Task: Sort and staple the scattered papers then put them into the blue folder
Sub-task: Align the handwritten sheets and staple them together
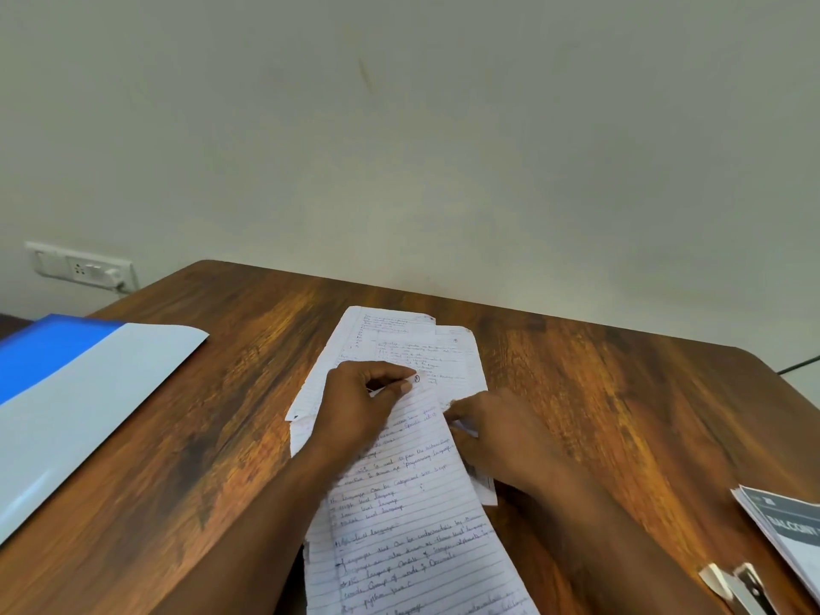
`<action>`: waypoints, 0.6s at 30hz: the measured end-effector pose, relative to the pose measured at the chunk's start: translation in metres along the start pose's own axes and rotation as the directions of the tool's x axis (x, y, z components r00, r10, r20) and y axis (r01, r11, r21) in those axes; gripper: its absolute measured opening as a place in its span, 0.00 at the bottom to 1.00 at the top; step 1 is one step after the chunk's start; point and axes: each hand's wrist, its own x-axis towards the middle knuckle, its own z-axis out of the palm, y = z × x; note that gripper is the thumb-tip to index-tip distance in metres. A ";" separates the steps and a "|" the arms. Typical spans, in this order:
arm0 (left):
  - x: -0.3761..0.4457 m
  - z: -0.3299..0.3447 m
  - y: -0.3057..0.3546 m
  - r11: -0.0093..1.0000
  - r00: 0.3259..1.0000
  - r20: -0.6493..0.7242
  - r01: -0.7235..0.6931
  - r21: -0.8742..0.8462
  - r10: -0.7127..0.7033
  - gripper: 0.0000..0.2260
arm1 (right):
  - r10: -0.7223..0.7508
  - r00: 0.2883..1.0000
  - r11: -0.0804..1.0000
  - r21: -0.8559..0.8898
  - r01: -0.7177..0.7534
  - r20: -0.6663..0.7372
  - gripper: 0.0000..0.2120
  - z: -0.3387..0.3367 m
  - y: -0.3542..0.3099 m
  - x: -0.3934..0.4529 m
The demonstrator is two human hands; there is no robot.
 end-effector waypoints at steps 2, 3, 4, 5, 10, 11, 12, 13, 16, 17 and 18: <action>0.000 -0.002 0.000 1.000 1.000 0.003 0.007 0.005 -0.007 0.09 | -0.021 0.999 1.000 -0.003 0.021 0.044 0.15 -0.007 0.000 -0.001; 0.000 -0.002 -0.001 1.000 1.000 0.008 0.011 0.004 -0.012 0.08 | -0.030 0.998 1.000 0.000 0.030 0.060 0.14 -0.011 0.000 -0.001; 0.001 -0.003 -0.002 1.000 1.000 0.014 0.011 0.006 -0.011 0.08 | -0.032 0.997 0.999 0.019 0.031 0.075 0.14 -0.015 0.000 0.000; 0.001 -0.003 -0.003 1.000 1.000 0.021 0.006 0.010 -0.006 0.08 | -0.025 0.996 0.998 0.063 0.020 0.083 0.14 -0.018 0.001 0.001; 0.001 -0.003 -0.006 1.000 0.999 0.048 -0.006 0.023 0.005 0.07 | 0.077 0.997 0.995 0.069 -0.076 -0.014 0.28 -0.014 0.008 -0.001; 0.001 -0.002 -0.007 1.000 0.999 0.049 -0.005 0.022 0.004 0.07 | 0.073 0.997 0.996 0.042 -0.074 0.014 0.29 -0.011 0.007 -0.003; 0.001 -0.002 -0.007 1.000 0.999 0.051 -0.004 0.022 0.003 0.07 | 0.063 0.997 0.998 0.022 -0.065 0.052 0.28 -0.009 0.005 -0.004; 0.001 -0.002 -0.007 1.000 0.999 0.054 -0.006 0.022 0.004 0.07 | 0.044 0.996 0.999 0.002 -0.045 0.074 0.25 -0.009 0.002 -0.005; 0.002 -0.004 -0.008 0.999 0.998 0.060 -0.016 0.031 0.014 0.07 | 0.015 0.998 0.999 -0.047 -0.012 0.065 0.21 -0.009 -0.003 -0.003; 0.002 -0.004 -0.008 0.999 0.998 0.061 -0.018 0.035 0.016 0.07 | 0.013 0.998 0.999 -0.054 -0.009 0.064 0.22 -0.009 -0.002 -0.002; 0.001 -0.004 -0.007 0.999 0.998 0.063 -0.020 0.038 0.018 0.07 | 0.009 0.998 0.998 -0.059 -0.006 0.064 0.22 -0.008 -0.002 -0.001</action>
